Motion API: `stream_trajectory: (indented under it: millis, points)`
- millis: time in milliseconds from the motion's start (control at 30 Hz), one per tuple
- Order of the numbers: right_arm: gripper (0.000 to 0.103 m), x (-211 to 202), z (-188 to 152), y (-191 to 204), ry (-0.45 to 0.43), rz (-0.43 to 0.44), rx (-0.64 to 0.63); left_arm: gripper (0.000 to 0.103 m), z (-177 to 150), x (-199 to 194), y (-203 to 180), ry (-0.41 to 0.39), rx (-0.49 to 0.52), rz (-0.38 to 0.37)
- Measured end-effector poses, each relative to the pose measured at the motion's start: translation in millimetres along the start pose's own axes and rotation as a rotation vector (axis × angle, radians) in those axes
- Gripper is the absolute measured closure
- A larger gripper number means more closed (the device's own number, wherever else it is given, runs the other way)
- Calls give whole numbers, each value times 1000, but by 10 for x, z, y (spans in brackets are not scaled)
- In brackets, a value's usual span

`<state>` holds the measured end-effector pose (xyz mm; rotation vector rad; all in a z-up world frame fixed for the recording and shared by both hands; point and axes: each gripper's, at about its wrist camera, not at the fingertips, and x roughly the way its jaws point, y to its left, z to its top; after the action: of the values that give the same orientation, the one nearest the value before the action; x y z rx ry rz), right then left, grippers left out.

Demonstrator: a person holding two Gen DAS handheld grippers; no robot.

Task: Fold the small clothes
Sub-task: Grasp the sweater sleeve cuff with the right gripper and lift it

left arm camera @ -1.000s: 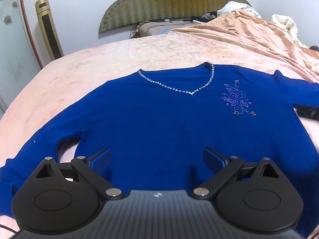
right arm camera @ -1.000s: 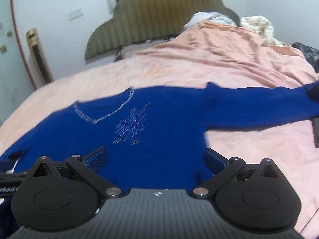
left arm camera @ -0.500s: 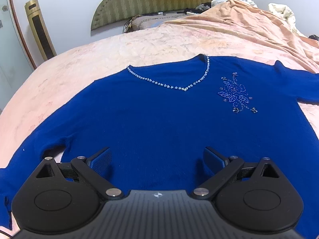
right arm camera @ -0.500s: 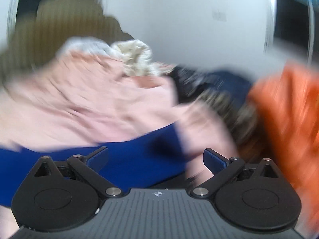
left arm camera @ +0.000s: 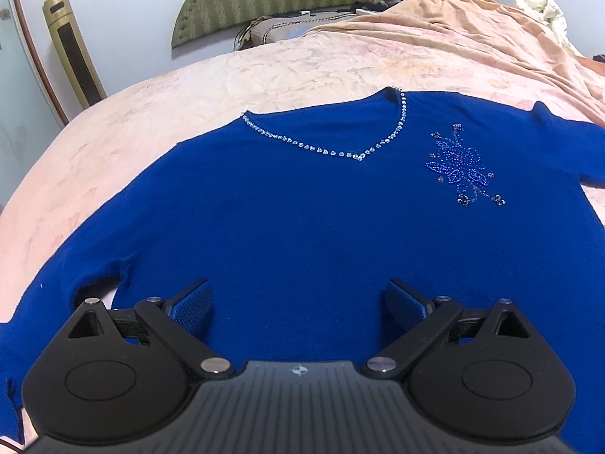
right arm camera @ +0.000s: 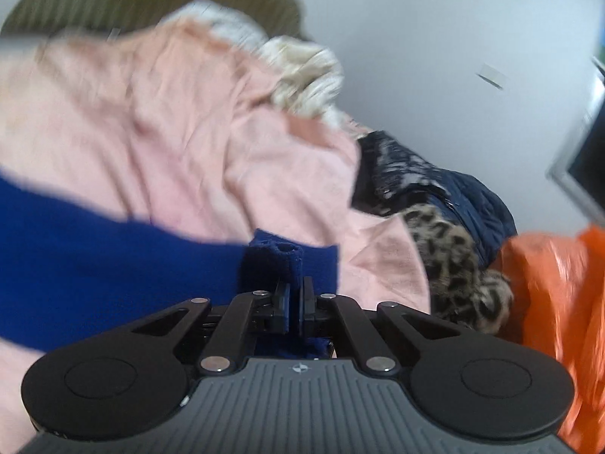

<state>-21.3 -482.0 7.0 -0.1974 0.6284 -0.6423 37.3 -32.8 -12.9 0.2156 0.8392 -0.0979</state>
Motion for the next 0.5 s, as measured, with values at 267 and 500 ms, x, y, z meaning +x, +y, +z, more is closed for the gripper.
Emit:
stream_trajectory:
  millis: [267, 500]
  points:
    - [96, -516, 113, -667, -146, 270, 721, 4, -4, -32, 209, -3, -46, -2]
    - [96, -1064, 503, 523, -226, 558, 640, 4, -56, -53, 526, 2, -97, 41]
